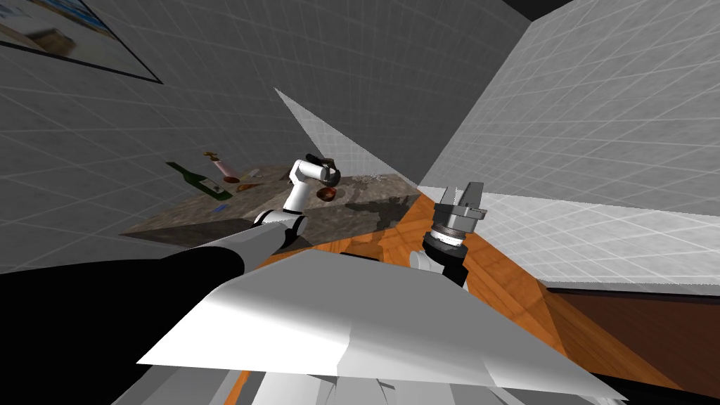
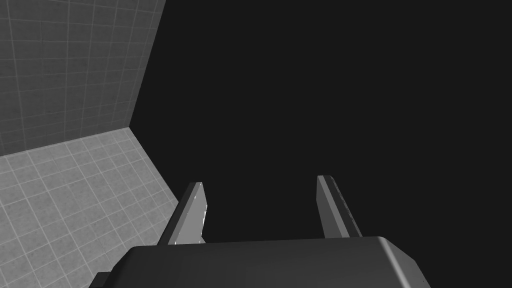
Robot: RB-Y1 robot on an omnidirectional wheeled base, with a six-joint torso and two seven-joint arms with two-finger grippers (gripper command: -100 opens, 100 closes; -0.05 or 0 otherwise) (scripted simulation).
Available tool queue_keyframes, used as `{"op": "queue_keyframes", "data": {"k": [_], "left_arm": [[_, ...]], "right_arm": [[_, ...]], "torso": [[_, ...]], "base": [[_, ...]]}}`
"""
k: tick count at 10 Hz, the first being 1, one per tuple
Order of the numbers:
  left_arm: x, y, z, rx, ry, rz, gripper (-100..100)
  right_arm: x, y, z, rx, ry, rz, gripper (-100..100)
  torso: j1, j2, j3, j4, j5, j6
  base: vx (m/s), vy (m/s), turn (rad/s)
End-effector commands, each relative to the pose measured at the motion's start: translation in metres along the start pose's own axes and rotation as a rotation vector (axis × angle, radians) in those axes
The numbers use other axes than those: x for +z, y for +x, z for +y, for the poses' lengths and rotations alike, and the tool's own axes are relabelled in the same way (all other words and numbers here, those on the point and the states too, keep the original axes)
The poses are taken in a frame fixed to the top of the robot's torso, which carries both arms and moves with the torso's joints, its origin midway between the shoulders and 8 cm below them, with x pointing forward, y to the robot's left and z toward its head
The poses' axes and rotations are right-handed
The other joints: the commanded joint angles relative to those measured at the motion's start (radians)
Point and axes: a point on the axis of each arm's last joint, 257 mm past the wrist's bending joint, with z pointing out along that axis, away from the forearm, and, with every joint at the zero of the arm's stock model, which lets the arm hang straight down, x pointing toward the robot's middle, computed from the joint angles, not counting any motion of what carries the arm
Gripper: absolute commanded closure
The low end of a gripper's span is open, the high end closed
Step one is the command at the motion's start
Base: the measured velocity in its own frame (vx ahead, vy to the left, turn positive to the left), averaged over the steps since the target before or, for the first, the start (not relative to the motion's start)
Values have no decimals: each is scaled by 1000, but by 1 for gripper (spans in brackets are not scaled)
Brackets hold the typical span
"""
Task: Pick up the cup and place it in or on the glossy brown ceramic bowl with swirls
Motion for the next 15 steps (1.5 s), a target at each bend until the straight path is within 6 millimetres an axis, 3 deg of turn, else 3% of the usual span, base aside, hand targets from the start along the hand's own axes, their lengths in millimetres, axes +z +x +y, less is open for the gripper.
{"op": "queue_keyframes", "data": {"k": [1,4,5,6,7,11,12,13,15], "left_arm": [[7,-20,9,-3,-4,-32,100],[16,-70,47,-15,-43,-116,100],[17,-78,55,-16,-51,-131,100],[15,-71,49,-14,-46,-119,100],[16,-73,52,-15,-51,-122,-100],[16,-73,52,-15,-51,-123,-100],[16,-73,52,-15,-51,-123,0],[11,-75,44,-18,-54,-127,-100],[4,-78,33,-22,-59,-132,-100]], "right_arm": [[0,0,0,0,0,0,0],[0,0,0,0,0,0,0],[0,0,0,0,0,0,0],[0,0,0,0,0,0,0],[0,0,0,0,0,0,0],[0,0,0,0,0,0,0],[0,0,0,0,0,0,0],[0,0,0,0,0,0,0],[0,0,0,0,0,0,0]], "torso": [[0,0,0,0,0,0],[8,2,1,0,2,-2],[9,2,1,0,3,-2],[8,3,2,1,2,-2],[6,0,1,2,1,-1],[4,-4,-2,0,1,0],[4,-5,-2,0,1,0],[4,-5,-2,0,1,0],[4,-5,-1,2,-1,0]], "base": [[-92,-8,-31],[-102,7,-21],[-115,13,-21],[-50,3,13],[-10,3,4],[0,0,0],[0,0,0],[-1,7,-26],[5,19,-31]]}}
